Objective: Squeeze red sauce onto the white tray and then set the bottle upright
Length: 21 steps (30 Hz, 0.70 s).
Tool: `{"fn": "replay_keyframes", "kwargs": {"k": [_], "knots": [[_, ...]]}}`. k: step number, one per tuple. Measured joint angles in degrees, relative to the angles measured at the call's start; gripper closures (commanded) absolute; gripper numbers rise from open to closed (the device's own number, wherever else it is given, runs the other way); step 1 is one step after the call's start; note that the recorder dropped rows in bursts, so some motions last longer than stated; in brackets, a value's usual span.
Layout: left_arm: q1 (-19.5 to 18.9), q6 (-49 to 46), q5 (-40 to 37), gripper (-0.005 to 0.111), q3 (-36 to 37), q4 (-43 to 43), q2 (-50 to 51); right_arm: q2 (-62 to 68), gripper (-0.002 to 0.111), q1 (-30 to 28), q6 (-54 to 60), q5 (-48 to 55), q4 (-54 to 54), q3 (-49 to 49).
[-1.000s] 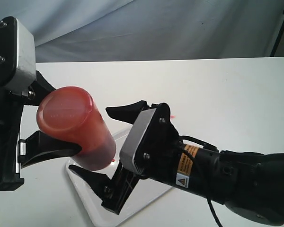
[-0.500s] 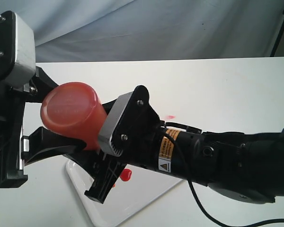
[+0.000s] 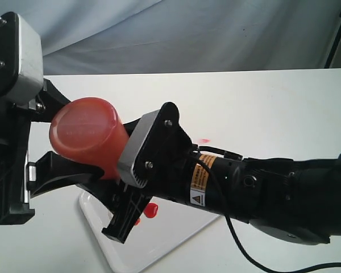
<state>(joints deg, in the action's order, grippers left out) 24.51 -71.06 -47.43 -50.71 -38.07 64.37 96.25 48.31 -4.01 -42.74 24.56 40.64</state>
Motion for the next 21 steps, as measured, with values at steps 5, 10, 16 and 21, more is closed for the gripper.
{"fn": "replay_keyframes", "kwargs": {"k": [5, 10, 16, 21], "knots": [[0.0, 0.2, 2.9, 0.013, 0.0, -1.0, -0.6, 0.4, 0.108, 0.0, -0.1, 3.2, -0.7, -0.1], [0.0, 0.3, 3.5, 0.013, 0.0, -0.6, -2.2, 0.8, 0.108, 0.0, 0.4, 5.4, -0.9, -0.2], [0.0, 1.0, 3.8, 0.013, 0.0, 1.3, -9.0, 0.8, 0.108, 0.0, 4.4, 7.5, -2.3, -0.2], [0.0, 1.3, 4.3, 0.013, 0.0, 3.1, -15.0, 0.8, 0.108, 0.0, 14.9, 10.2, -3.3, -0.2]]}}
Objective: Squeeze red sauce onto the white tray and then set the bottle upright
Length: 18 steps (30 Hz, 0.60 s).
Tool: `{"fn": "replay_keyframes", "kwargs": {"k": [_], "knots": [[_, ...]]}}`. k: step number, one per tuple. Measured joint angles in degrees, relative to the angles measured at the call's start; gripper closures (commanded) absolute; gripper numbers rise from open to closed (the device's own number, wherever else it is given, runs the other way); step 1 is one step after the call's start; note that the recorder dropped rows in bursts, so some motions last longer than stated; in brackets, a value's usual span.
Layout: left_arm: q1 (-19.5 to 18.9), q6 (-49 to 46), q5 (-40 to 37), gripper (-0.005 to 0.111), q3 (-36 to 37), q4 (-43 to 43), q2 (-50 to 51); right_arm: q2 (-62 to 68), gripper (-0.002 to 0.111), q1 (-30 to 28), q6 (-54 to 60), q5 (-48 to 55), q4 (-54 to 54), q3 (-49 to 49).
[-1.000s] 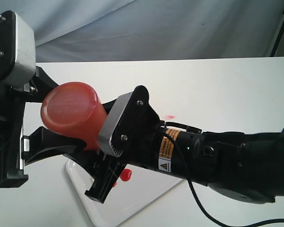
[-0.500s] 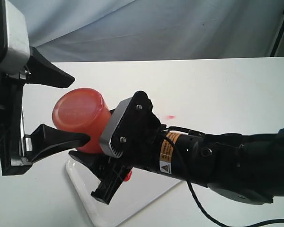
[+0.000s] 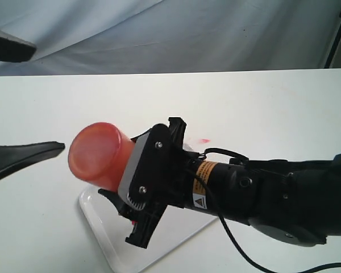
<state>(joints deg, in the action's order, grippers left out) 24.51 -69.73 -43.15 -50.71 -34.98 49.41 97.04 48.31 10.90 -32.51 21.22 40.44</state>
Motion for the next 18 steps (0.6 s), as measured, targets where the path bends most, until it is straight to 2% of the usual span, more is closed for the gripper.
{"fn": "replay_keyframes", "kwargs": {"k": [6, 11, 14, 18], "knots": [[0.0, 3.8, 3.5, 0.013, 0.0, 4.7, -2.5, 0.0, 0.108, 0.4, 12.3, 6.5, -0.1, 0.0], [0.0, 4.6, 3.9, 0.013, 0.0, 5.7, -2.5, 0.0, 0.108, 4.3, 25.6, 7.5, -3.8, 0.0], [0.0, 4.7, 3.9, 0.013, 0.0, 5.9, -2.5, 0.0, 0.108, 7.2, 38.4, 7.5, -13.3, 0.0], [0.0, 5.6, 3.9, 0.013, 0.0, 5.9, -2.5, 0.0, 0.108, 10.0, 61.7, 7.5, -30.8, 0.0]]}}
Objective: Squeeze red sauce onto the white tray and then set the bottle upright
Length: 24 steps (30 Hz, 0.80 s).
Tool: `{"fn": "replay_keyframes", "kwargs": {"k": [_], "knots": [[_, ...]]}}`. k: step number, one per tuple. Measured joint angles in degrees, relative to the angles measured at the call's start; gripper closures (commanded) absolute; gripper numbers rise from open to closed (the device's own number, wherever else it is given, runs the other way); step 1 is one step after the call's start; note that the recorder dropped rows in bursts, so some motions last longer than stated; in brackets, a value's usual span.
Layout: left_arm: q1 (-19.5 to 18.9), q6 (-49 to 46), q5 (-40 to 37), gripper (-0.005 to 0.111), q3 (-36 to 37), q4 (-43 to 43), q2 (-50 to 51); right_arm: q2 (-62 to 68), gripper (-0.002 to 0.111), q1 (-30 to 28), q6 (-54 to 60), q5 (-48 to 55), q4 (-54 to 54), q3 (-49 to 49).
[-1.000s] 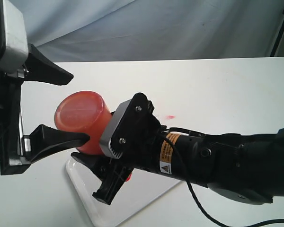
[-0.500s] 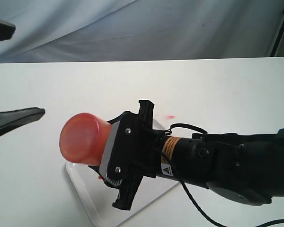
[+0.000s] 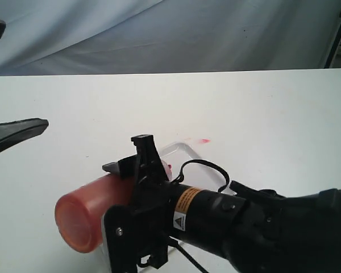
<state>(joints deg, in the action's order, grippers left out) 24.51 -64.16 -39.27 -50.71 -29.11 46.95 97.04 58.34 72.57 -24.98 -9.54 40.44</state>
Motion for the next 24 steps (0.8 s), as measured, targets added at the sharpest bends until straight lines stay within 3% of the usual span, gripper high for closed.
{"fn": "replay_keyframes", "kwargs": {"k": [6, 10, 16, 24], "knots": [[0.0, 0.3, 0.1, 0.013, 0.0, 0.0, 0.0, 0.0, 0.108, 4.9, 32.0, -4.9, -18.4, 0.0], [0.0, 1.7, 0.1, 0.013, 0.0, 0.0, 0.0, 0.0, 0.108, 7.3, 46.0, -12.4, -24.0, 0.0], [0.0, 8.7, -0.6, 0.013, 0.0, 1.6, 0.0, 0.0, 0.108, 8.1, 49.6, -19.7, -24.1, 0.0], [0.0, 30.3, -4.3, 0.013, 0.0, 11.3, 0.0, 0.0, 0.108, 8.2, 49.6, -22.1, -22.5, 0.0]]}}
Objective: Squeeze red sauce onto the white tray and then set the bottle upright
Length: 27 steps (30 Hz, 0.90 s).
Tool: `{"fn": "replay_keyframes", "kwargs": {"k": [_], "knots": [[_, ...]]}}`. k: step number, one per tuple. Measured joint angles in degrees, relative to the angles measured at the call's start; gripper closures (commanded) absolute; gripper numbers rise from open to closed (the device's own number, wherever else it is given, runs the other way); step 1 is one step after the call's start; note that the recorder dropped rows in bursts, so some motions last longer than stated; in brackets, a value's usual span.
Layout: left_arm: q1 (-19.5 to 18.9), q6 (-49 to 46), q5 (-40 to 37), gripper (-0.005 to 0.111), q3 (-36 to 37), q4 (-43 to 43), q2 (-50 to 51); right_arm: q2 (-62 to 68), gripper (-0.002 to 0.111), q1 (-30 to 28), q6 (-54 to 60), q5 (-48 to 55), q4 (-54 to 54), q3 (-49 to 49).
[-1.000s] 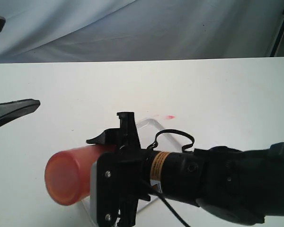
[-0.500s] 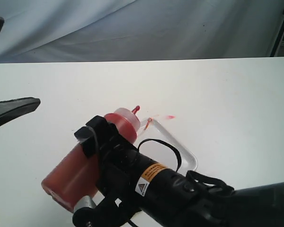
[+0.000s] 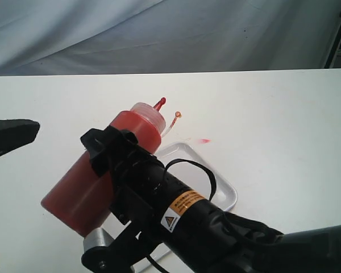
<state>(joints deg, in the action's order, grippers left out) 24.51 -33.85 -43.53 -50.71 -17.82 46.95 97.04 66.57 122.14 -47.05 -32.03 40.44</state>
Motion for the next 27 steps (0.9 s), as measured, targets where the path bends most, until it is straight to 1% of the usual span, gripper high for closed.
{"fn": "replay_keyframes", "kwargs": {"k": [3, 5, 11, 13, 17, 20, 27], "knots": [[0.0, 3.2, -0.8, 0.014, 0.7, 0.0, 0.9, 0.0, 0.108, 0.0, 0.0, -3.7, 1.0, 0.0], [0.0, 4.0, -1.4, 0.018, 1.3, -1.0, 2.5, 0.0, 0.108, 0.0, 0.0, -5.8, 1.7, 0.0], [0.0, 4.6, -3.0, 0.043, -0.4, -4.4, 8.3, 0.0, 0.108, 0.0, 0.0, -7.4, 1.7, 0.0], [0.0, 4.1, -4.4, 0.047, -1.6, -4.6, 9.5, 0.0, 0.108, 0.0, 0.0, -8.7, 1.7, 0.0], [0.0, 3.8, -8.2, 0.048, -4.0, -5.0, 12.2, 0.0, 0.108, 0.0, 0.0, -9.6, 1.4, 0.0], [0.0, 3.8, -12.1, 0.052, -5.6, -5.6, 13.4, 0.0, 0.108, 0.0, 0.0, -9.6, 0.5, 0.0], [0.0, 3.7, -13.3, 0.052, -6.2, -5.3, 13.0, 0.0, 0.108, 0.0, 0.0, -9.6, 1.1, 0.0]]}}
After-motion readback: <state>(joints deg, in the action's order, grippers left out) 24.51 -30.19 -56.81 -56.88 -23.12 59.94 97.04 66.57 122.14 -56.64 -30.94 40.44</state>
